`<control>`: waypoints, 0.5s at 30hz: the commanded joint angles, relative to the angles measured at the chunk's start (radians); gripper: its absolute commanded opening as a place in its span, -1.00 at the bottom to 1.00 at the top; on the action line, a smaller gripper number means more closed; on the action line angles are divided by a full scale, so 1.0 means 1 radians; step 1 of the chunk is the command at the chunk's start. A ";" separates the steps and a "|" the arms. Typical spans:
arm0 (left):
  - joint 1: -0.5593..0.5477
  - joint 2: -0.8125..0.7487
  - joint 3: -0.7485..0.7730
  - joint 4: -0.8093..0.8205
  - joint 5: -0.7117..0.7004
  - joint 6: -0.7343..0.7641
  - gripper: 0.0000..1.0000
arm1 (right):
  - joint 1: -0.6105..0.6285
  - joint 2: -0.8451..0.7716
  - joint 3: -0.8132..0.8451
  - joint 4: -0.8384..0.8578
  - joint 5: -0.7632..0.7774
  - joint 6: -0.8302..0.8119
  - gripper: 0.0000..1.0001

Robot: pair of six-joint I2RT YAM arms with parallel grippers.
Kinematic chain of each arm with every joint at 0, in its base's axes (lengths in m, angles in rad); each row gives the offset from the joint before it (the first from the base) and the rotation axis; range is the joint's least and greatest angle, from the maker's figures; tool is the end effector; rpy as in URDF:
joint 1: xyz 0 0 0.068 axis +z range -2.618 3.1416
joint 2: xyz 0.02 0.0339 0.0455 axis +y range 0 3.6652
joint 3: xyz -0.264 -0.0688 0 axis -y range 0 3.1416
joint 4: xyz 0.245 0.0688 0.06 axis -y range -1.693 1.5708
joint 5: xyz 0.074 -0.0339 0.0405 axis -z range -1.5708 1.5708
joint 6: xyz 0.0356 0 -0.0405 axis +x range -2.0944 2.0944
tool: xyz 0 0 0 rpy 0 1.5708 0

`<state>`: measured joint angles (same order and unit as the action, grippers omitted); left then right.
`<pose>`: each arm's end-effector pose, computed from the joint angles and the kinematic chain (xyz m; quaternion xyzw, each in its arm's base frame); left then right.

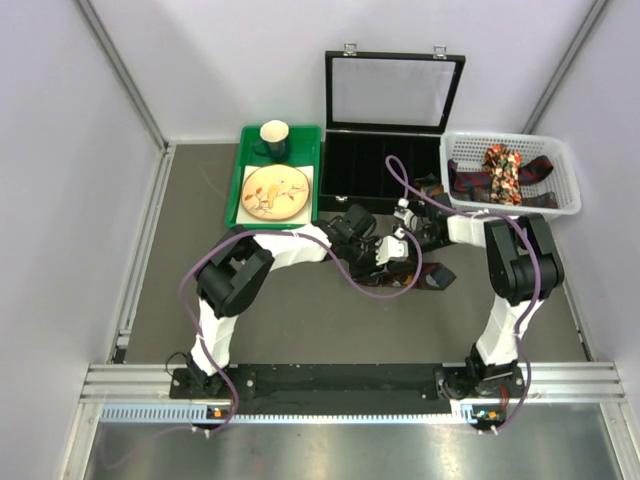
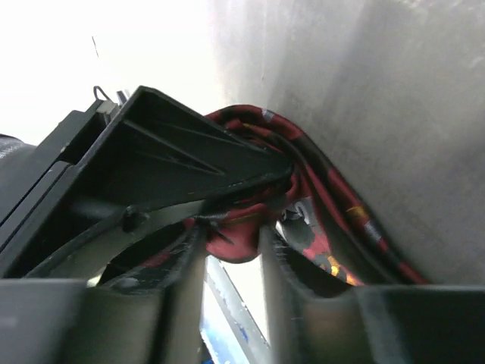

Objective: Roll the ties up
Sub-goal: Roll the tie at the center of the board.

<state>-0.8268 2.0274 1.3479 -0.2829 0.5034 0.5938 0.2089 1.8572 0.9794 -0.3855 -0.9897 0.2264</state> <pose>0.2751 -0.3242 0.1569 0.6591 0.6519 -0.2697 0.2605 0.3123 0.0966 0.1274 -0.0651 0.8703 0.4873 0.0303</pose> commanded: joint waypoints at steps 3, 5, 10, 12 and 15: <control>-0.002 0.047 -0.021 -0.064 -0.031 -0.018 0.18 | 0.014 0.088 0.041 -0.007 0.065 -0.039 -1.00; 0.005 0.047 -0.016 -0.068 -0.023 -0.040 0.38 | 0.009 0.109 0.044 -0.032 0.074 -0.051 -1.00; 0.072 -0.036 -0.147 0.178 0.141 -0.077 0.66 | -0.009 0.093 0.013 -0.039 0.121 -0.071 -1.00; 0.093 -0.088 -0.239 0.284 0.222 -0.091 0.69 | -0.017 0.089 0.012 -0.049 0.134 -0.076 -1.00; 0.113 -0.108 -0.323 0.503 0.320 -0.129 0.69 | -0.034 0.094 0.019 -0.065 0.169 -0.090 -1.00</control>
<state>-0.7464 1.9553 1.1282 -0.0059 0.6807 0.5335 0.1867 1.9205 1.0134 -0.4454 -1.0218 0.2131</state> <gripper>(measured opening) 0.842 0.024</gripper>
